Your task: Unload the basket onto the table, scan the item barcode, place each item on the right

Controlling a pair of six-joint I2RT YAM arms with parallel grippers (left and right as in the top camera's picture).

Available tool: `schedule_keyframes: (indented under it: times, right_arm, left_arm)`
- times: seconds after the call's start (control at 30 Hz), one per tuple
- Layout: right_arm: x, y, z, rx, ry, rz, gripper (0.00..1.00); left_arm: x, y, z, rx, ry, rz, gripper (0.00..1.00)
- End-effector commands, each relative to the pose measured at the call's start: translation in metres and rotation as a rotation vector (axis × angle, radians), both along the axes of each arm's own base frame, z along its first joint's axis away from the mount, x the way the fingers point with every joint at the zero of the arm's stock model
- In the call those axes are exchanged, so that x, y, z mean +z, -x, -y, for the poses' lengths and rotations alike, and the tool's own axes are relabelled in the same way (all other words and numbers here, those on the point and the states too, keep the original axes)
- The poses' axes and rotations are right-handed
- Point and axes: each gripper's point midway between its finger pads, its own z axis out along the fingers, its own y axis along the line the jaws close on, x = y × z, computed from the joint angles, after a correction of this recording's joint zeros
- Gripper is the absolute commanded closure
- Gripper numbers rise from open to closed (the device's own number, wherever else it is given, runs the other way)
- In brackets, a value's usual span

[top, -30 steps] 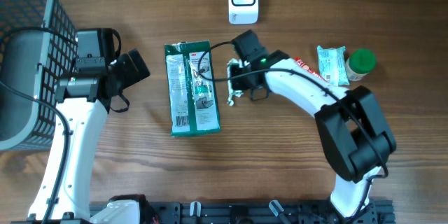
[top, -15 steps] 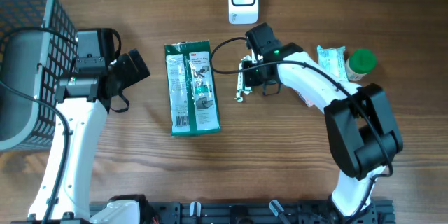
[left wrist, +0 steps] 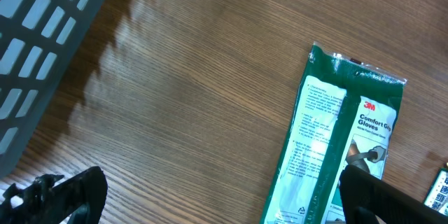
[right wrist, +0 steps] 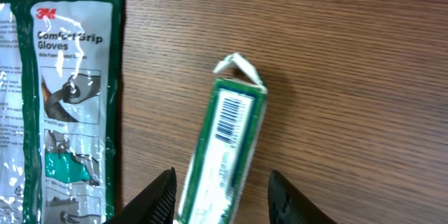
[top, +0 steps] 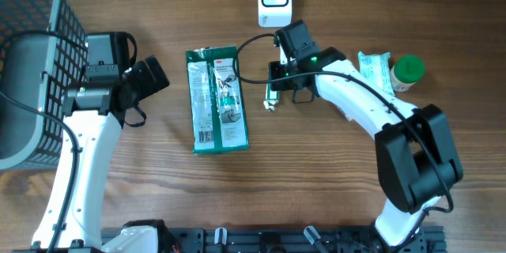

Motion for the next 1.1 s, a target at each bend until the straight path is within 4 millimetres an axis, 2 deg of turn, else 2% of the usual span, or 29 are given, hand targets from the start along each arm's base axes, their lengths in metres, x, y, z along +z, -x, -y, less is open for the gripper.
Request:
schedule_keyframes:
  times: [0.0, 0.27, 0.67, 0.8, 0.93, 1.07]
  right_arm:
    - [-0.012, -0.004, 0.001, -0.025, 0.054, 0.003, 0.61]
    - [-0.021, 0.001, 0.019, -0.055, 0.133, -0.019, 0.62]
    - [-0.044, 0.004, 0.024, -0.052, 0.165, -0.057, 0.62]
    - [-0.043, -0.002, 0.044, -0.097, 0.226, -0.041, 0.65]
    - [-0.046, 0.001, 0.072, -0.149, 0.255, -0.098, 0.64]
    - [-0.047, 0.001, 0.085, -0.171, 0.263, -0.116, 0.64]
  left_arm:
    - [0.002, -0.001, -0.003, -0.001, -0.014, 0.003, 0.00]
    - [0.002, -0.001, -0.003, -0.001, -0.013, 0.003, 0.00]
    - [0.002, -0.001, -0.003, -0.001, -0.014, 0.003, 0.00]
    - [0.002, -0.001, -0.003, 0.000, -0.014, 0.004, 0.00]
    - [0.002, -0.001, -0.003, -0.001, -0.013, 0.003, 0.00]
    - [0.002, -0.001, -0.003, 0.000, -0.014, 0.003, 0.00]
